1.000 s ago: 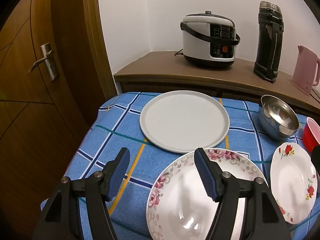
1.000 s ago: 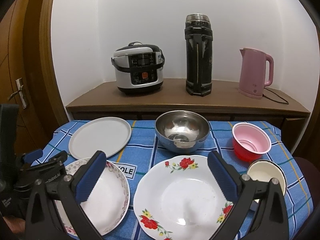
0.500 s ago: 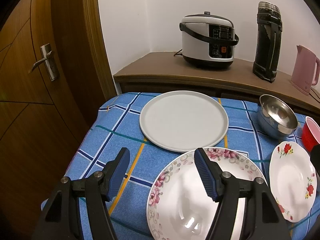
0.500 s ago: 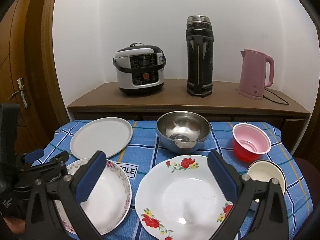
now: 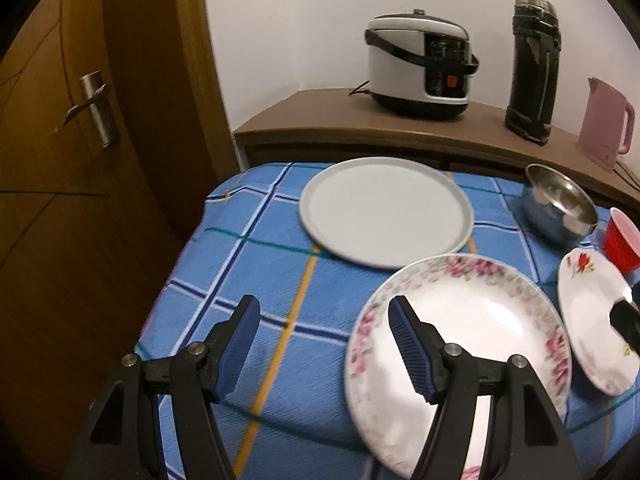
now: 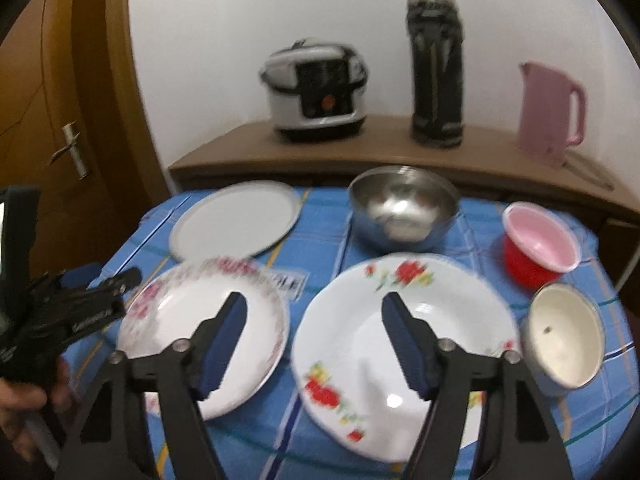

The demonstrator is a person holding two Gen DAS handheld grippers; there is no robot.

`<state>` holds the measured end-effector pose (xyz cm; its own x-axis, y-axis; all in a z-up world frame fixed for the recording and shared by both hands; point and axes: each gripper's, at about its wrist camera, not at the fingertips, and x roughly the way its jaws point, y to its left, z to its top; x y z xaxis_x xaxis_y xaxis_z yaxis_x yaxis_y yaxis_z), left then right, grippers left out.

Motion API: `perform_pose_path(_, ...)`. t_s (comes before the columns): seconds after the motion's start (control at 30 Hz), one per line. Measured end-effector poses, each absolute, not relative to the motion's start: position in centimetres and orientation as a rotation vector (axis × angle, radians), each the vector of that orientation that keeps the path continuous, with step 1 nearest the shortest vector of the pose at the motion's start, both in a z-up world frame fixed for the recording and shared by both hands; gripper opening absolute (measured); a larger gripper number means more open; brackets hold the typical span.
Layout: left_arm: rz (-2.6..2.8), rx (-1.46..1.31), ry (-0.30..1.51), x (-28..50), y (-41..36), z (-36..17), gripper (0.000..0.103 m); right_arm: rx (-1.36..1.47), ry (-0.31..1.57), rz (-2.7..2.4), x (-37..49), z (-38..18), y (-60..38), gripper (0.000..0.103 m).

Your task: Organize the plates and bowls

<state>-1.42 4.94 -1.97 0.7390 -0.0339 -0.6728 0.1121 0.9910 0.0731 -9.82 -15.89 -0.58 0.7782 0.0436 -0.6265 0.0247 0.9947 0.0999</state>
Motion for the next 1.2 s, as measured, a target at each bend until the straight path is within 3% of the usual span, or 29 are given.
perform_pose_path(0.13, -0.118, 0.062, 0.778, -1.3, 6.1, -2.7, 0.069, 0.083, 0.747, 0.099, -10.6, -2.4, -14.8, 0.054)
perform_pose_path(0.33, -0.172, 0.062, 0.803, -1.0, 5.3, -3.4, 0.069, 0.124, 0.793, 0.170, -10.9, -3.8, -14.1, 0.051)
perform_pose_path(0.47, -0.198, 0.060, 0.827, -0.9, 5.1, -3.8, 0.049, 0.128, 0.812, 0.214, -10.9, -3.9, -13.5, 0.038)
perform_pose_path(1.2, -0.282, 0.055, 0.898, 1.2, 4.8, -5.5, 0.048, 0.280, 0.926, 0.305, -10.6, -5.2, -14.3, 0.037)
